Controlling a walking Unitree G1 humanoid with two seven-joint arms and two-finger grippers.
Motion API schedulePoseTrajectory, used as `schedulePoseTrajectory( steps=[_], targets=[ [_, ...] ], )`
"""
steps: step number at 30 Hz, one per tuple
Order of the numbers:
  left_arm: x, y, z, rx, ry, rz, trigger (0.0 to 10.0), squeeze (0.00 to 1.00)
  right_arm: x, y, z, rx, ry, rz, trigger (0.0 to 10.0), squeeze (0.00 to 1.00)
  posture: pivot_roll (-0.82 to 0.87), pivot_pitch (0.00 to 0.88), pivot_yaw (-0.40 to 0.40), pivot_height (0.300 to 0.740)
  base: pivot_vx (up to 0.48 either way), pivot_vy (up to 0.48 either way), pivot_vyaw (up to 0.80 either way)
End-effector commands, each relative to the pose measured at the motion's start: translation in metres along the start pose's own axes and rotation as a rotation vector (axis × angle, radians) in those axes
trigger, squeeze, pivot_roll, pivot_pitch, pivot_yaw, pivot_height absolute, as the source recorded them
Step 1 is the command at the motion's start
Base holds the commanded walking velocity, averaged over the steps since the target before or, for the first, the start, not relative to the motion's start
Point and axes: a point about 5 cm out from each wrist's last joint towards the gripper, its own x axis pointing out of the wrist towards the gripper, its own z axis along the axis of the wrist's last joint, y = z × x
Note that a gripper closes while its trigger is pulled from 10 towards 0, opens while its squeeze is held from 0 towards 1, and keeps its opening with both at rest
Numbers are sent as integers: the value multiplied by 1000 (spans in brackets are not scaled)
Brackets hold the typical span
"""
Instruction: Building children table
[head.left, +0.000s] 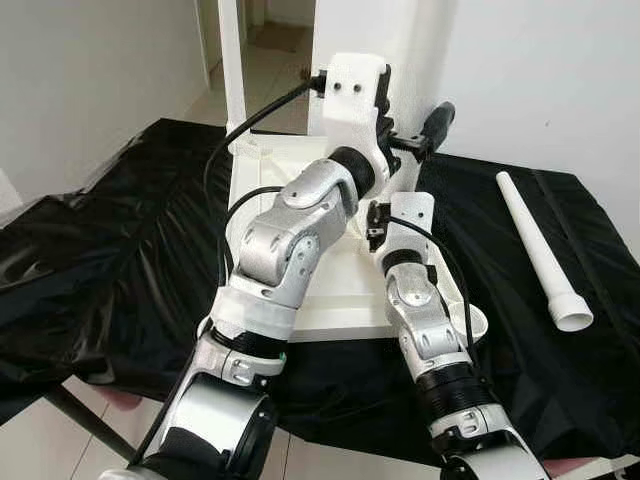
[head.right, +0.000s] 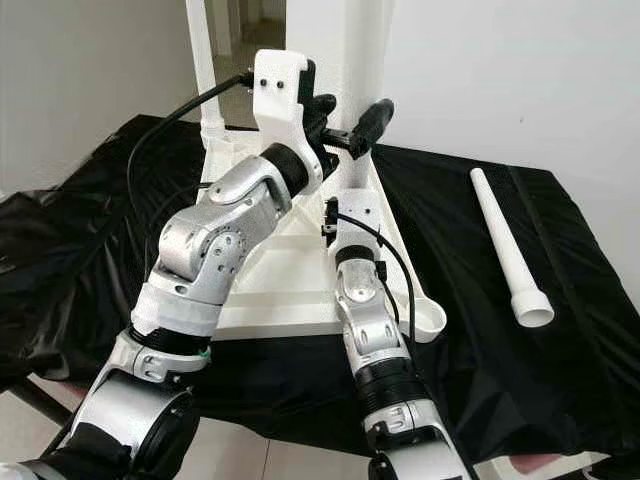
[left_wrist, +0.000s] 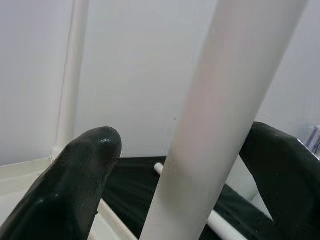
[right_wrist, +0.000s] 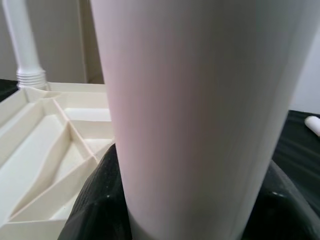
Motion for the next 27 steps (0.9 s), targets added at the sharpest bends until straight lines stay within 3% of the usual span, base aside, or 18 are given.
schedulePoseTrajectory(
  steps=[1, 5, 13, 14, 17, 19, 20, 25, 27],
  targets=[
    [-3, -9, -7, -59, 3, -54, 10000, 0, 1, -7, 3, 5, -6, -37, 10000, 0, 43, 34, -49, 740, 0, 0, 0],
    [-12, 0, -13, -62, 15, -25, 10000, 0, -2, -19, 3, -11, -17, -49, 10000, 0, 37, 30, -48, 740, 0, 0, 0],
    [-30, 21, -34, 20, 110, 39, 10000, 0, -12, -30, 5, 2, -48, 21, 10000, 0, 16, 15, -30, 740, 0, 0, 0],
    [-42, 29, -49, 103, 162, 61, 10000, 0, -18, -37, 3, -1, -52, 26, 10000, 0, 7, 12, -19, 740, 0, 0, 0],
    [-51, 33, -60, 157, 191, 66, 10000, 0, -21, -43, 2, -1, -56, 18, 10000, 0, 8, 11, -20, 740, 0, 0, 0],
    [-64, 38, -76, 247, 235, 64, 10000, 0, -27, -52, 0, -4, -59, -2, 10000, 0, 9, 8, -7, 740, 0, 0, 0],
    [-71, 38, -85, 303, 252, 47, 10000, 0, -30, -56, -2, -5, -52, -12, 10000, 0, 9, 4, -4, 740, 0, 0, 0],
    [-89, 31, -104, 270, 329, -27, 10000, 0, -38, -67, -8, -18, -24, -39, 10000, 0, 5, 3, 6, 740, 0, 0, 0],
    [-98, 27, -113, 330, 367, -103, 10000, 0, -41, -73, -10, -26, -17, -49, 10000, 0, 7, 3, 15, 740, 0, 0, 0]
  ],
)
